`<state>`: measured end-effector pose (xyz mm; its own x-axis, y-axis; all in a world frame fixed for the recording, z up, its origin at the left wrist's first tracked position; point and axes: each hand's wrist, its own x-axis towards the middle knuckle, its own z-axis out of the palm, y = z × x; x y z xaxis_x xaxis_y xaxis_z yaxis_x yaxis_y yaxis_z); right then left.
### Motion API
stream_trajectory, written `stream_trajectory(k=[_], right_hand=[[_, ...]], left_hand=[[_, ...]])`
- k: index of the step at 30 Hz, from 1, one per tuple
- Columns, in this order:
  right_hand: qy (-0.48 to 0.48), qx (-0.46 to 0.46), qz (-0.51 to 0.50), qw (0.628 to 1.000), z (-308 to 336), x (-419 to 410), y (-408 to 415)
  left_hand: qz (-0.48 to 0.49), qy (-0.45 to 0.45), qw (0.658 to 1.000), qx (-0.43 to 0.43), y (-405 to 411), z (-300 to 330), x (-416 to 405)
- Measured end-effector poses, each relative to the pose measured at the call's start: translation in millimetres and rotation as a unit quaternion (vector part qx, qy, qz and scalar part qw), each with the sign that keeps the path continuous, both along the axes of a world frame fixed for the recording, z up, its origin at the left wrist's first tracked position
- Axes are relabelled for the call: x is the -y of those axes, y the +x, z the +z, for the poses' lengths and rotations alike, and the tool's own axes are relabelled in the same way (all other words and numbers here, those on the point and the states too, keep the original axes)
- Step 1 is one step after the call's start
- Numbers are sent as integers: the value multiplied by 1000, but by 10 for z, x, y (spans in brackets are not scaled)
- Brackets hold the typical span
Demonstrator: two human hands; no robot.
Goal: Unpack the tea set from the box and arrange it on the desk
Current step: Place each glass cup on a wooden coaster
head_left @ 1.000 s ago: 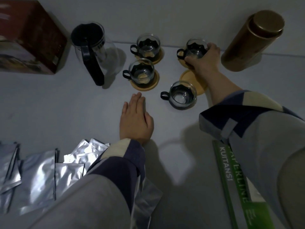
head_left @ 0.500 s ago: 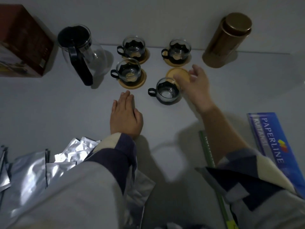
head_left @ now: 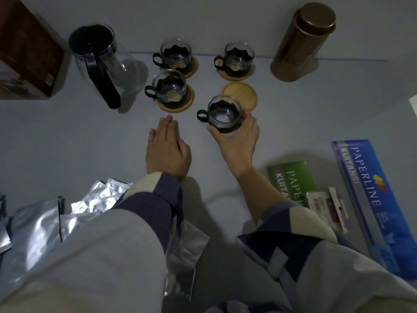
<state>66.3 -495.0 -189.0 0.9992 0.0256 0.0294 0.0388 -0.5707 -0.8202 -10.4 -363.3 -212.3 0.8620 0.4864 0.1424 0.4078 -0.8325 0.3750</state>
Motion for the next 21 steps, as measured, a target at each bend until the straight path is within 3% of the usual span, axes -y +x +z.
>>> stream_trajectory(k=[6, 21], right_hand=[[-33, 27, -35, 998, -18, -99, 47], [3, 28, -43, 999, 230, 61, 682]], left_hand=[[2, -10, 1000, 6, -4, -4, -5], [2, -6, 1000, -12, 1, 20, -9]])
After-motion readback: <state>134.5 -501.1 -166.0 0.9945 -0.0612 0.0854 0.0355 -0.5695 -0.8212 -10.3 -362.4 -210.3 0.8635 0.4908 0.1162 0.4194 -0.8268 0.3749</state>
